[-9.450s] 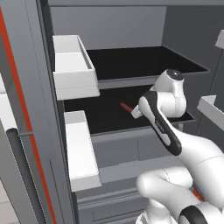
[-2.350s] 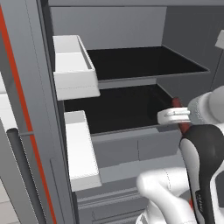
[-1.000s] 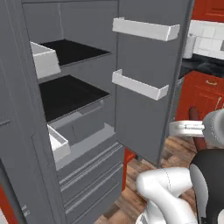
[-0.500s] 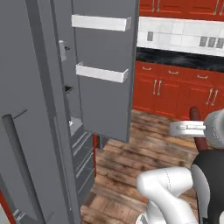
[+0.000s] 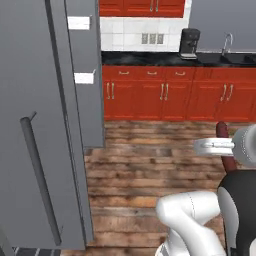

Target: Move the hot dog bun to the plate on the dining table and place the condiment next to that plate. Then navigate to the fridge and take the sausage and place it on the plate as well.

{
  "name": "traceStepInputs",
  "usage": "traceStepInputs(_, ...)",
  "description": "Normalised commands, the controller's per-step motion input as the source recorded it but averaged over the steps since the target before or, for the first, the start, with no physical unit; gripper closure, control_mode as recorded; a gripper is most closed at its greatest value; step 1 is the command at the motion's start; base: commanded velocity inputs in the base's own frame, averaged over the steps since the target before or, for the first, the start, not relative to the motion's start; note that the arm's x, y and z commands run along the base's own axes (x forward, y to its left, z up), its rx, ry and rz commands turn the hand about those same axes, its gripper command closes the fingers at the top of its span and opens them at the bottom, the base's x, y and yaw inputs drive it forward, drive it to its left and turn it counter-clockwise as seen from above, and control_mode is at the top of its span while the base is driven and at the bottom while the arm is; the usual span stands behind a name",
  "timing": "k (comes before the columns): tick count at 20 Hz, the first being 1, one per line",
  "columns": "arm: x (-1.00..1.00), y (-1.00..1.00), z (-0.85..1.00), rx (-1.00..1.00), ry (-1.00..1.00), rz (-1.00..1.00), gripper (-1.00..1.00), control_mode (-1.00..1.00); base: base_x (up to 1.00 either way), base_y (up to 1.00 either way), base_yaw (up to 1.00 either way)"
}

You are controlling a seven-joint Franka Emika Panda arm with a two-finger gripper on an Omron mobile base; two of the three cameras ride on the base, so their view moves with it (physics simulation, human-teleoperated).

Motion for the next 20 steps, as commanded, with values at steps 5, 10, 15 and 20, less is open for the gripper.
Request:
traceStepInputs(5, 0.00, 0.00, 0.00, 0.00, 0.00, 0.00, 1.00, 1.00, -0.95, 0.05, -0.64)
traceStepInputs(10, 0.00, 0.00, 0.00, 0.00, 0.00, 0.00, 1.00, 1.00, -0.94, 0.00, -0.62)
traceStepInputs(15, 0.00, 0.00, 0.00, 0.00, 0.00, 0.00, 1.00, 1.00, -0.95, -0.03, -0.58)
traceStepInputs(20, 0.00, 0.00, 0.00, 0.00, 0.00, 0.00, 1.00, 1.00, -0.99, -0.19, -0.49)
